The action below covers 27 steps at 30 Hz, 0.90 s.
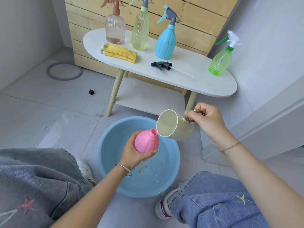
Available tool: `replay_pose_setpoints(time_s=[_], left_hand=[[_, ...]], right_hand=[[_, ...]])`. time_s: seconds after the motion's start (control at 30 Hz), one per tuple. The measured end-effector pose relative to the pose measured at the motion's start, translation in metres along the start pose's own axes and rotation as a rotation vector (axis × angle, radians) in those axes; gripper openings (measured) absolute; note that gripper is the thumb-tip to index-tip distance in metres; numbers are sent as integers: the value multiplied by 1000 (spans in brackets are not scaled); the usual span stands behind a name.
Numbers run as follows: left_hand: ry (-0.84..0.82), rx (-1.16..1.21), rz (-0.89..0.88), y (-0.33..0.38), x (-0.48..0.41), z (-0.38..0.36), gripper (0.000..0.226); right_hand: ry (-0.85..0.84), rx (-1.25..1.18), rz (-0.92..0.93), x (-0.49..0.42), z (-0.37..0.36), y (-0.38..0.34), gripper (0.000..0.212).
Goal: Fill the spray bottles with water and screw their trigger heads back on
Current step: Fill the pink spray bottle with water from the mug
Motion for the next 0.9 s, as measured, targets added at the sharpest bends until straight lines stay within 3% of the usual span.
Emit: replay_pose_setpoints(time_s=[0.23,0.9], left_hand=[[3,3,6,-3,-1,0,72],[1,10,-6,-9,-3,0,75]], right_hand=[[4,202,109,0,-5,-10,40],[14,298,167,-3,-5,-17,39]])
Point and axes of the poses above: each hand's wrist, its own x-axis away from the middle knuckle, its own z-axis out of the back of the hand, y = z × x, the point moved 2 cm from there along -x, towards the middle knuckle, and after that the axes turned 12 degrees about -y, right-handed, at the moved point
